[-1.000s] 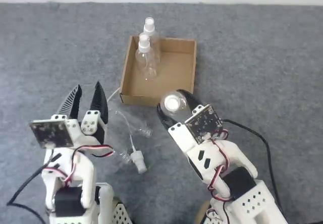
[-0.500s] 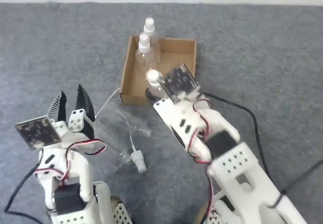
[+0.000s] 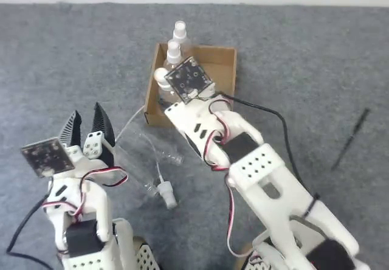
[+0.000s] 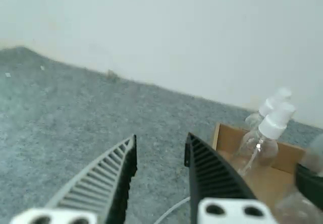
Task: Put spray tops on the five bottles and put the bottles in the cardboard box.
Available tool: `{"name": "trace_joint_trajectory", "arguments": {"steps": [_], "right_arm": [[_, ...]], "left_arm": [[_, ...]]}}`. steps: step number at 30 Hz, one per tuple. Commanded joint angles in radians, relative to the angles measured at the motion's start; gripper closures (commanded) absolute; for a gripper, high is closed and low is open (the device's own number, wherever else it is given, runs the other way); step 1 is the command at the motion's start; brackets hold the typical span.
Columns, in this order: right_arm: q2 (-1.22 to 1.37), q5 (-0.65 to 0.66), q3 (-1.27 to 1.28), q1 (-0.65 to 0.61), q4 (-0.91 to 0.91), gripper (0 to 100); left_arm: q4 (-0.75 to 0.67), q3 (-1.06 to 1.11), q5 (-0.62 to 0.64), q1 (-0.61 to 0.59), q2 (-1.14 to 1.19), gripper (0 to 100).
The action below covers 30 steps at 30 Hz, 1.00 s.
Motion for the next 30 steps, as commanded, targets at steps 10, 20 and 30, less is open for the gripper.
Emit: {"name": "trace_joint_trajectory", "arguments": {"steps": [10, 20, 30], "right_arm": [[0.219, -0.153, -0.078, -0.008, -0.361, 98.2], [0.358, -0.153, -0.078, -0.005, -0.510, 98.2], [0.467, -0.232, -0.117, -0.007, -0.535, 98.2]], "left_arm": [[-0.006, -0.012, 0.011, -0.005, -0.020, 86], [-0.006, -0.012, 0.011, -0.005, -0.020, 86], [-0.008, -0.012, 0.011, -0.005, -0.020, 86]]}}
